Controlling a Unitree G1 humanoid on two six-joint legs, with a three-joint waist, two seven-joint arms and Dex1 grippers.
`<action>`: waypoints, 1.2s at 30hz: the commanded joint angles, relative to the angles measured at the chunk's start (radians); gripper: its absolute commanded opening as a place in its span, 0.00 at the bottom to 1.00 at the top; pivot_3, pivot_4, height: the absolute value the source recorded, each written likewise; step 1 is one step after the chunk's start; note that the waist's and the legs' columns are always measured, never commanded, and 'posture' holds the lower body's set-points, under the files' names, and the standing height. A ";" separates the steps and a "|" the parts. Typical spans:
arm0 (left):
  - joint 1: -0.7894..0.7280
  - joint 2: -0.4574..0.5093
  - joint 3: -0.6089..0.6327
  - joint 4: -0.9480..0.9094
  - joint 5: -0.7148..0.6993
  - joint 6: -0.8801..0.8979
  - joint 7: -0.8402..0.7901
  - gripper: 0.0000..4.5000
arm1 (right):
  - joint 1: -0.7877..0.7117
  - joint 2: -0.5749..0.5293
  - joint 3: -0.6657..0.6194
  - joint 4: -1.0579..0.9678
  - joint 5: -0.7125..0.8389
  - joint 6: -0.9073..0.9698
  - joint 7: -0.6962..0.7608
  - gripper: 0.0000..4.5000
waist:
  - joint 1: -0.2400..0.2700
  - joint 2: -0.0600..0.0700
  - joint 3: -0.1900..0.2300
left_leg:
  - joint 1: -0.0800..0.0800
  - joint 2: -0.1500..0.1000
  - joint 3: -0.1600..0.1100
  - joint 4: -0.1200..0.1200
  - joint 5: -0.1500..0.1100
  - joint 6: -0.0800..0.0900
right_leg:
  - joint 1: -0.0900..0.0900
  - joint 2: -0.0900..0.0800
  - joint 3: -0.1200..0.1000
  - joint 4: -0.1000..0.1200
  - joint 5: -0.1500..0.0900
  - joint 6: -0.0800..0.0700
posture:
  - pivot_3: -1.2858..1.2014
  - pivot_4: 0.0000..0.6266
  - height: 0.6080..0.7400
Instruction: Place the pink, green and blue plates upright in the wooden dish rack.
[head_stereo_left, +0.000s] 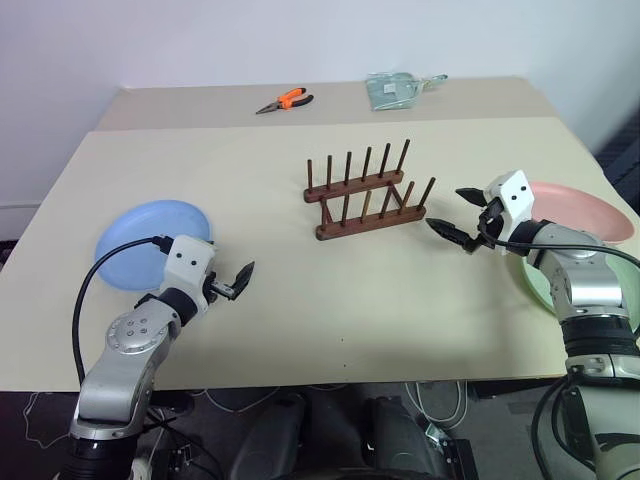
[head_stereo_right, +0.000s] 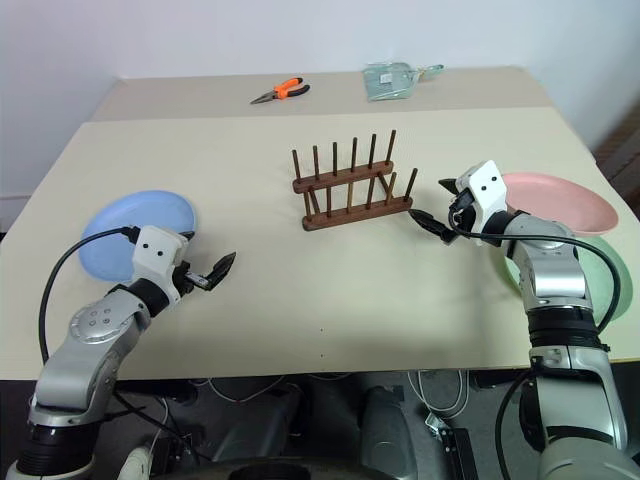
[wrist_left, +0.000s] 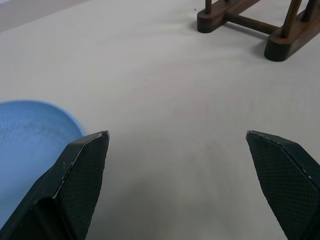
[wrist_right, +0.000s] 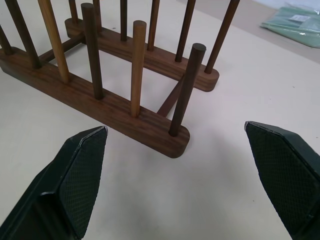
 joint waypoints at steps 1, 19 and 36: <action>-0.006 0.015 0.018 -0.022 0.001 -0.009 -0.005 1.00 | 0.004 0.007 -0.015 -0.022 0.003 -0.027 -0.004 1.00 | 0.000 0.000 0.000 | 0.000 0.000 0.000 0.000 0.000 0.000 | 0.000 0.000 0.000 0.000 0.000 0.000 | 0.52 0.24 0.91; -0.278 0.059 -0.167 0.309 0.015 -0.117 -0.257 1.00 | 0.235 0.084 0.023 -0.439 0.022 0.151 -0.114 1.00 | 0.001 0.000 0.000 | 0.000 0.000 0.001 -0.001 0.000 0.000 | -0.001 0.000 0.001 0.000 0.000 0.000 | 0.52 0.24 0.91; -0.762 -0.224 -0.349 1.211 0.165 -0.484 -0.457 0.88 | 0.429 0.151 0.021 -0.707 0.009 0.222 -0.283 1.00 | 0.005 -0.002 -0.001 | 0.001 -0.001 0.001 0.002 -0.001 0.002 | 0.003 -0.001 0.000 -0.002 0.000 0.005 | 0.52 0.24 0.91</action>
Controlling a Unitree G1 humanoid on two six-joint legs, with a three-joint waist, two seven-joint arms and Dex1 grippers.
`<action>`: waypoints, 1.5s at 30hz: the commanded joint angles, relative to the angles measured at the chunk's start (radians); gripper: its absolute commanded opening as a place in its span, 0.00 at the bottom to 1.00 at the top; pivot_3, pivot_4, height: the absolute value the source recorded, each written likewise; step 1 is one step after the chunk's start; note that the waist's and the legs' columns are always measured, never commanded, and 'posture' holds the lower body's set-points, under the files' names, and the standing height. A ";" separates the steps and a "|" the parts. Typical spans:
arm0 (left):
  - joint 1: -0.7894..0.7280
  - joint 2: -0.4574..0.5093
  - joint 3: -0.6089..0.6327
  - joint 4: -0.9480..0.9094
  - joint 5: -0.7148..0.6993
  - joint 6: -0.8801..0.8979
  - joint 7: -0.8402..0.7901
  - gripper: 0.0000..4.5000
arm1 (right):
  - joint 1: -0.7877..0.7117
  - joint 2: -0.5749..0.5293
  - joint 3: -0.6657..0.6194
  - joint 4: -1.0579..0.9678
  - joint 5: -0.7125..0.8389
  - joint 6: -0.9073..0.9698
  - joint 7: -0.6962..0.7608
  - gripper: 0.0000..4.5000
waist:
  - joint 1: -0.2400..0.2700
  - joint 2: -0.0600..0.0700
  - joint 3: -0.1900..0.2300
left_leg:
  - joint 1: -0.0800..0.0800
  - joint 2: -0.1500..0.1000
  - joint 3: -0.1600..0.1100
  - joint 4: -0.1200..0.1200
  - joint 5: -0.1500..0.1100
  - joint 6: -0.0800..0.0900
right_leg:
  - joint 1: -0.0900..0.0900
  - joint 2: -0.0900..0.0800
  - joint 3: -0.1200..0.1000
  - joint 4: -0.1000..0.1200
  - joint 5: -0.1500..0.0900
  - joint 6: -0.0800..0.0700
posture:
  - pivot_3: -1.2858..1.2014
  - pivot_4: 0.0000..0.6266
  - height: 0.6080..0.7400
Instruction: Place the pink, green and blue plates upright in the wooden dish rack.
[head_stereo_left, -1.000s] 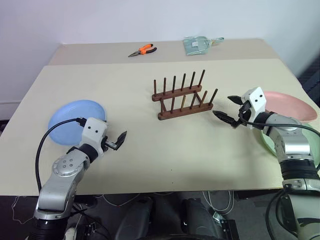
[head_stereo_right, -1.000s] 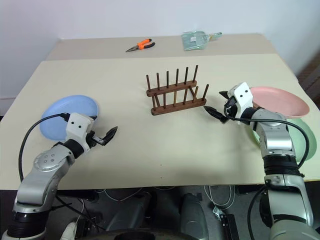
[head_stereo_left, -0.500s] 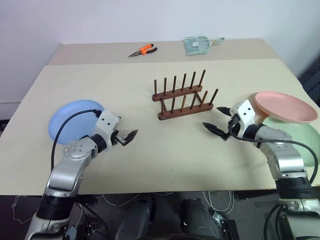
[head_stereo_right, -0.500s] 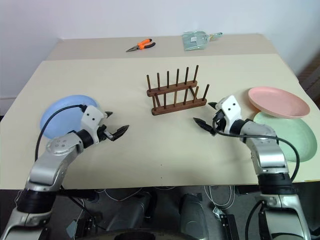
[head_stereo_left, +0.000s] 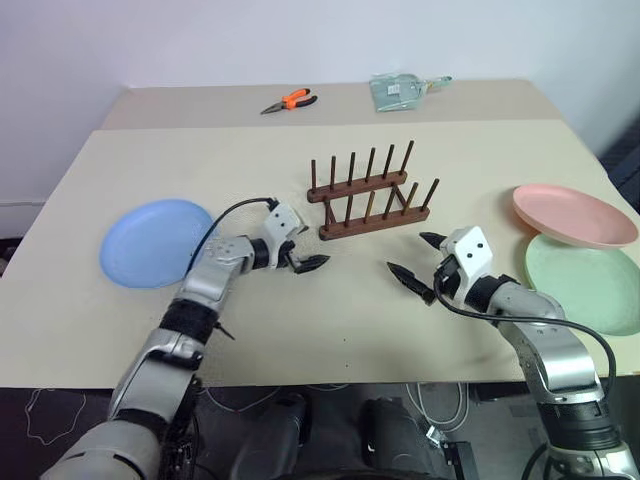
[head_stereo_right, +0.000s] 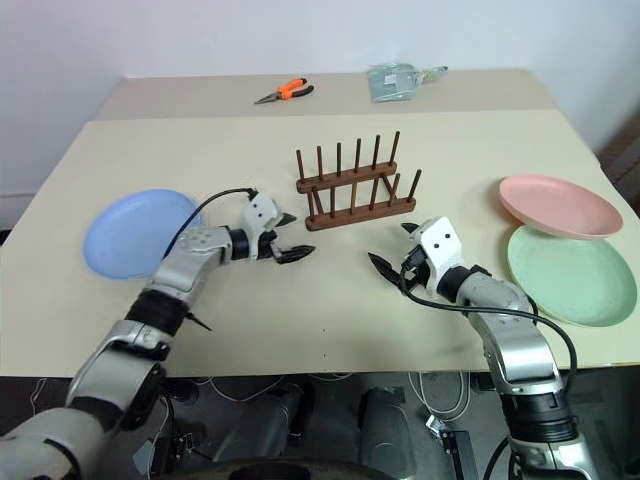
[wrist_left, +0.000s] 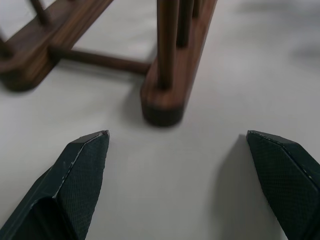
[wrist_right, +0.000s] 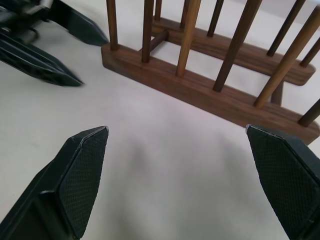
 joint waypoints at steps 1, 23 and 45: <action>-0.025 -0.041 -0.011 0.109 0.032 -0.043 0.004 0.80 | 0.014 -0.001 -0.027 -0.049 0.007 -0.001 -0.018 1.00 | -0.002 0.000 0.000 | 0.000 0.000 0.000 0.000 0.000 0.000 | 0.000 0.000 0.000 0.000 0.000 0.000 | 0.52 0.24 0.91; 0.119 0.064 -0.053 -0.238 0.004 -0.052 -0.303 0.28 | 0.227 -0.229 -0.246 -0.029 0.055 0.023 0.130 1.00 | -0.006 0.000 0.000 | 0.001 0.000 0.000 0.001 -0.002 0.002 | 0.001 -0.001 0.000 0.000 -0.001 0.001 | 0.52 0.24 0.91; 0.367 0.109 -0.113 -0.688 -0.021 0.328 -0.105 0.01 | 0.172 -0.217 -0.058 0.061 -0.104 -0.051 0.118 0.00 | -0.004 0.001 -0.001 | 0.001 0.001 0.001 0.001 -0.003 0.000 | 0.002 -0.003 0.002 -0.001 -0.003 0.004 | 0.52 0.24 0.91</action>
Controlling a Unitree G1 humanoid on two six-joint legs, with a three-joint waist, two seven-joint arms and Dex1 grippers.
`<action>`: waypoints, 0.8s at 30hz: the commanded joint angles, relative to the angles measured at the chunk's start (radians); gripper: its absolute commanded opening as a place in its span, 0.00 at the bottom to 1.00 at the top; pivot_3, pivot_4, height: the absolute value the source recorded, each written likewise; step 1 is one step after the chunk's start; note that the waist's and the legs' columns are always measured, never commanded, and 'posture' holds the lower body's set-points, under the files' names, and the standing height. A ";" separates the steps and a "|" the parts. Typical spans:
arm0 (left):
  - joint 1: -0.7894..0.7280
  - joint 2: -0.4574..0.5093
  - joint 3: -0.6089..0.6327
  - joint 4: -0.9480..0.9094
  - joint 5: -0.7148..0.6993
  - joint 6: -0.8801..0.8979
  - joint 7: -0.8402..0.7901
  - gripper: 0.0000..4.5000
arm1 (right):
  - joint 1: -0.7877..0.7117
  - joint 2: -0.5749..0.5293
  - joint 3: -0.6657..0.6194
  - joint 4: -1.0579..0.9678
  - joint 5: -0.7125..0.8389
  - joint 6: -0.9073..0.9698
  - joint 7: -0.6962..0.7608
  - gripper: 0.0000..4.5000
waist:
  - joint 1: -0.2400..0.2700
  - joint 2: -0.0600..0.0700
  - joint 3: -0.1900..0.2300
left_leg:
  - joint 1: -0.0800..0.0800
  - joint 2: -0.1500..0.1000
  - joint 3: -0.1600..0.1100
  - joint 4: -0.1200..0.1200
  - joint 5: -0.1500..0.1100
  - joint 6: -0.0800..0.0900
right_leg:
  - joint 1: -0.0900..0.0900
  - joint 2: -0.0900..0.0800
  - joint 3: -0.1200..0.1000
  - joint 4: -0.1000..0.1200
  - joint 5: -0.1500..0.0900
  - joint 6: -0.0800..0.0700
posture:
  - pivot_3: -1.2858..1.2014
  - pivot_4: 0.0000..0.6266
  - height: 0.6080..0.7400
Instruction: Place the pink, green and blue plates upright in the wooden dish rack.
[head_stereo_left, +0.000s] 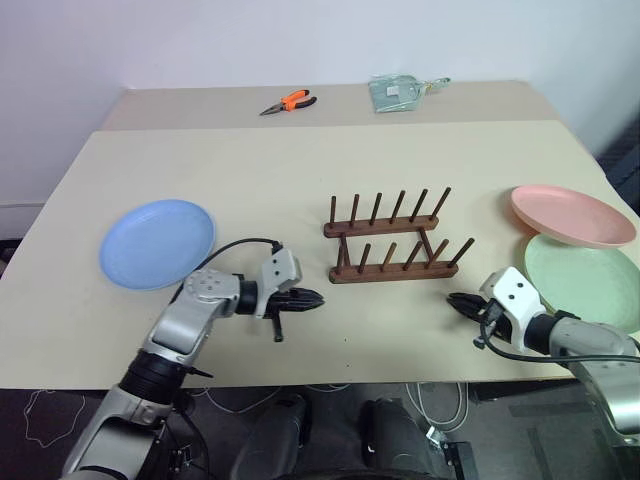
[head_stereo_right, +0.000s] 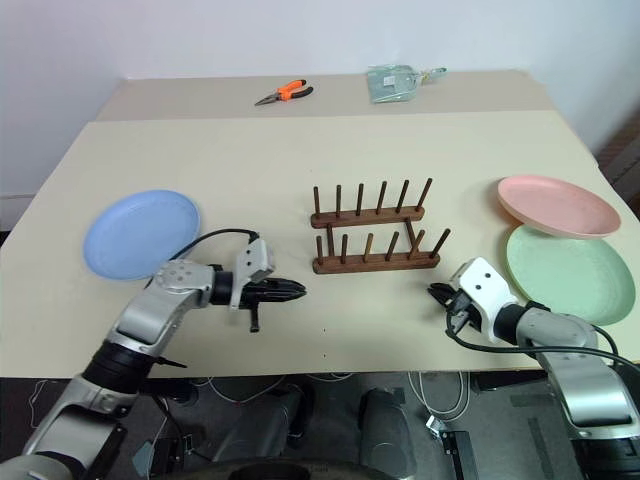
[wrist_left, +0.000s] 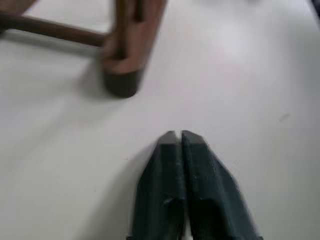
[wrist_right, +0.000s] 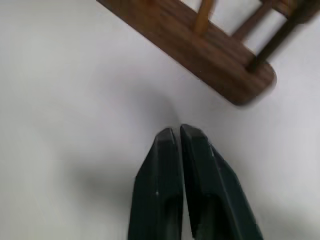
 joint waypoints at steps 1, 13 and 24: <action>-0.020 -0.070 -0.059 0.031 0.081 -0.016 0.130 0.01 | -0.050 0.023 0.037 0.052 -0.065 -0.034 -0.058 0.00 | 0.001 0.000 0.000 | 0.000 0.000 0.000 0.000 0.000 0.000 | 0.000 0.000 0.000 0.000 0.000 0.000 | 0.52 0.24 0.91; -0.108 -0.191 0.010 0.273 0.180 -0.135 0.467 0.01 | -0.286 0.123 0.151 0.239 -0.202 -0.096 -0.196 0.00 | -0.005 -0.001 -0.001 | 0.002 0.000 0.000 0.002 0.000 0.000 | 0.001 0.001 0.000 0.001 0.000 0.001 | 0.52 0.24 0.91; -0.117 -0.202 0.036 0.297 0.151 -0.182 0.521 0.00 | -0.335 0.066 0.075 0.262 -0.188 -0.125 -0.170 0.17 | -0.002 -0.001 -0.002 | 0.002 0.000 0.000 0.002 0.001 0.001 | 0.001 0.004 0.001 0.002 0.003 -0.003 | 0.52 0.24 0.91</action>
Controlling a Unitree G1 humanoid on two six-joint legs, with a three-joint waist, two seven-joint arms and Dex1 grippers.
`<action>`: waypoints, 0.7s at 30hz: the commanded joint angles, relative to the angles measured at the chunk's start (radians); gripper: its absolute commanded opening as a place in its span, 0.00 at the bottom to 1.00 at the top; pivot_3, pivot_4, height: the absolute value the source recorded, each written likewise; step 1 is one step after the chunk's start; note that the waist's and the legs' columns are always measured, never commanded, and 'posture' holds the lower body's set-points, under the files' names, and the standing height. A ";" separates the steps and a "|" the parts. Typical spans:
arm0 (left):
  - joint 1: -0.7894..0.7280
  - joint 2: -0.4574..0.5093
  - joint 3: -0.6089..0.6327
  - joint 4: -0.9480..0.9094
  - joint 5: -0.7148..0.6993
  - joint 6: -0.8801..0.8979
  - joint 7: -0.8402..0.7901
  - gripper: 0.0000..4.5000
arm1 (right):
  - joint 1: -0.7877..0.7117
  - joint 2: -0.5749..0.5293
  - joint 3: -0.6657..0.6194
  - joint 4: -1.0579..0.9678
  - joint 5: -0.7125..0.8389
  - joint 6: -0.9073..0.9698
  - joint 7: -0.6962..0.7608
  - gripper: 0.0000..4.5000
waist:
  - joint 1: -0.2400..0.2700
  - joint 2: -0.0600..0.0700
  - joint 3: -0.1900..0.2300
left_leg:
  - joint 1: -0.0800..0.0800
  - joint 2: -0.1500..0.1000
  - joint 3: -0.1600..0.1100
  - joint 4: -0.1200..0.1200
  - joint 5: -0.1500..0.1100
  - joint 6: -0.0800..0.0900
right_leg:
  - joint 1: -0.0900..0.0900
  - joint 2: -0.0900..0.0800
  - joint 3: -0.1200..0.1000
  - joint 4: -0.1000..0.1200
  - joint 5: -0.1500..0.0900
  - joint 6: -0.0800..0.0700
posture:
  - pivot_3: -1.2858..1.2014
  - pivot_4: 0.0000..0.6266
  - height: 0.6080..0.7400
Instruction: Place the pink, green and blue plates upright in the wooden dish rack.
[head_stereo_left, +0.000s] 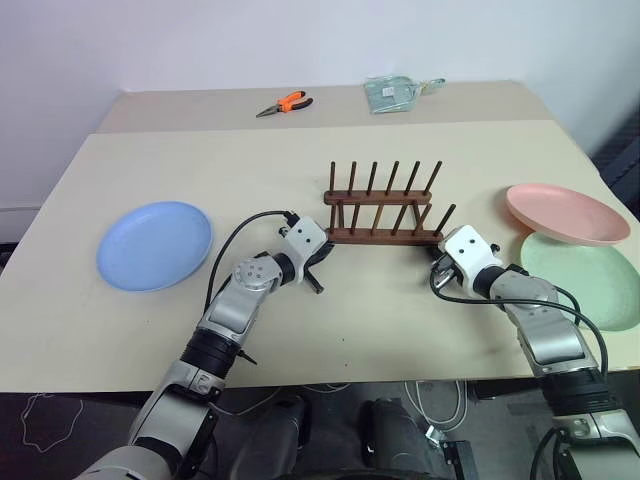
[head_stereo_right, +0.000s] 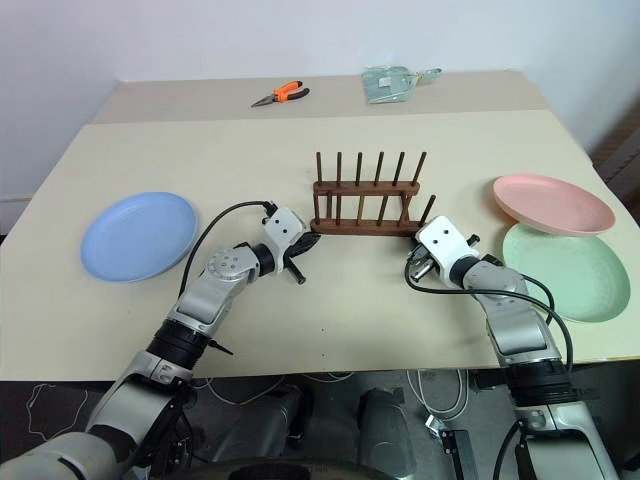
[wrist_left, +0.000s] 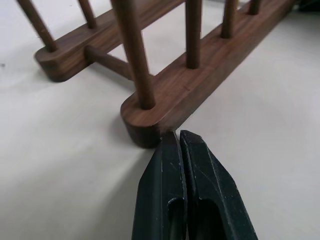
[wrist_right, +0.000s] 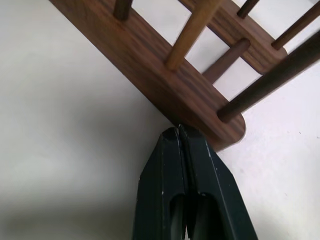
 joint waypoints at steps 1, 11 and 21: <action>0.043 0.016 0.023 -0.046 -0.008 0.016 -0.014 0.00 | 0.032 -0.122 -0.101 -0.079 0.016 -0.026 0.057 0.27 | 0.001 0.001 0.000 | 0.000 0.000 0.000 0.000 0.000 0.000 | 0.000 0.000 0.000 0.000 0.000 0.000 | 0.52 0.24 0.91; 0.145 0.054 0.029 -0.304 -0.137 0.064 -0.184 0.00 | 0.065 -0.443 -0.229 -0.017 -0.096 -0.098 0.093 0.60 | 0.001 0.001 0.001 | -0.002 0.000 0.001 -0.001 -0.001 0.000 | -0.002 -0.002 0.001 -0.001 -0.001 0.001 | 0.52 0.24 0.91; 0.133 0.050 0.038 -0.407 -0.202 0.111 -0.218 0.00 | -0.078 -0.476 -0.049 0.359 -0.334 -0.268 -0.076 0.55 | -0.002 0.002 0.002 | -0.002 -0.001 0.004 -0.001 -0.001 0.001 | -0.003 -0.004 0.002 -0.001 -0.001 0.001 | 0.52 0.24 0.91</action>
